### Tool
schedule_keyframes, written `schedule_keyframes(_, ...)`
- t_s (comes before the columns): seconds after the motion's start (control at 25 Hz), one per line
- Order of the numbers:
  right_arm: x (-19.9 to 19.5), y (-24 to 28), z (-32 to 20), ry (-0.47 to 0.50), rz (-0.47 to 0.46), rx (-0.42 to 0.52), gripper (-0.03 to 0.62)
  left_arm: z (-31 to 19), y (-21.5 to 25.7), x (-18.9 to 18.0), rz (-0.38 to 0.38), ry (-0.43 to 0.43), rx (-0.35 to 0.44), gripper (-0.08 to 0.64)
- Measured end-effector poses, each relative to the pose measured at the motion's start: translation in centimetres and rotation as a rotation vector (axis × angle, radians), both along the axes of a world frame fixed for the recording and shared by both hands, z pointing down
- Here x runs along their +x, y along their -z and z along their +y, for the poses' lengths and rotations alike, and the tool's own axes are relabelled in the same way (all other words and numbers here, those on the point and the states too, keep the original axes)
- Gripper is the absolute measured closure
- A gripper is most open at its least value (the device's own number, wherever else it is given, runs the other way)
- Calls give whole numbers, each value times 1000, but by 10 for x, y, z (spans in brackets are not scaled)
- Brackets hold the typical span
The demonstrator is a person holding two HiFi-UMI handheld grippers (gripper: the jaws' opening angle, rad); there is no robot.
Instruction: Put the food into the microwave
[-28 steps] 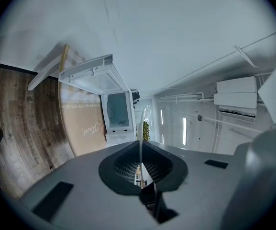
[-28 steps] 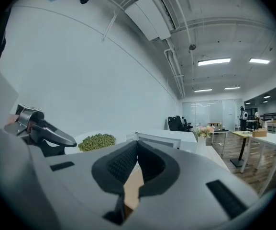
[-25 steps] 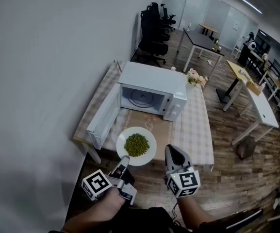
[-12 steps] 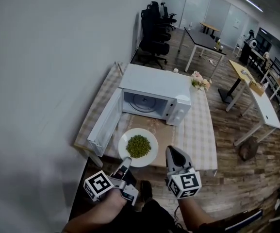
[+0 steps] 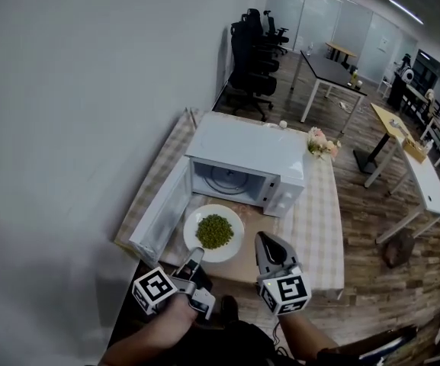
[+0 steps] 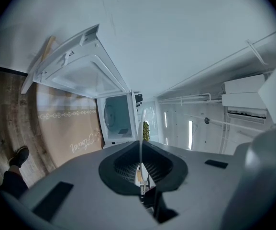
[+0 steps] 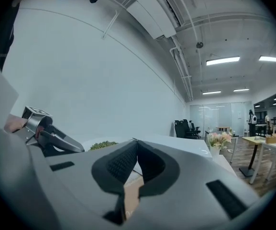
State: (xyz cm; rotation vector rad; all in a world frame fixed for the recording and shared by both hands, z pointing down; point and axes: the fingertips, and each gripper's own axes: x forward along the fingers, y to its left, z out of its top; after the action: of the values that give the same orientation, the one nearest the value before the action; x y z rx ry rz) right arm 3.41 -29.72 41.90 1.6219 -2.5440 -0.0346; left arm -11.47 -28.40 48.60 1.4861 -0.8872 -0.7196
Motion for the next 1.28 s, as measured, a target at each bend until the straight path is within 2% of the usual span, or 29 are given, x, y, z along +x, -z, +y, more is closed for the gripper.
schedule_keyframes(0.28, 14, 1, -43, 17, 26, 18, 583, -45, -7, 10, -35, 34, 5, 542)
schedule_keyframes(0.56, 31, 3, -73, -10, 34, -42, 583, -82, -27, 17, -46, 57, -29, 542)
schedule_keyframes(0.72, 45, -3, -90, -6, 9, 8, 584, -101, -35, 24, -49, 62, -44, 543)
schedule_keyframes(0.92, 52, -11, -104, 11, 1, -48, 583, -130, -49, 33, -62, 82, -65, 542)
schedule_keyframes(1.08, 64, -8, -118, 4, 10, -11, 583, -150, -68, 39, -108, 110, -50, 541)
schedule_keyframes(1.28, 73, -15, -131, 28, 11, -10, 583, -165, -99, 45, -97, 133, -107, 542)
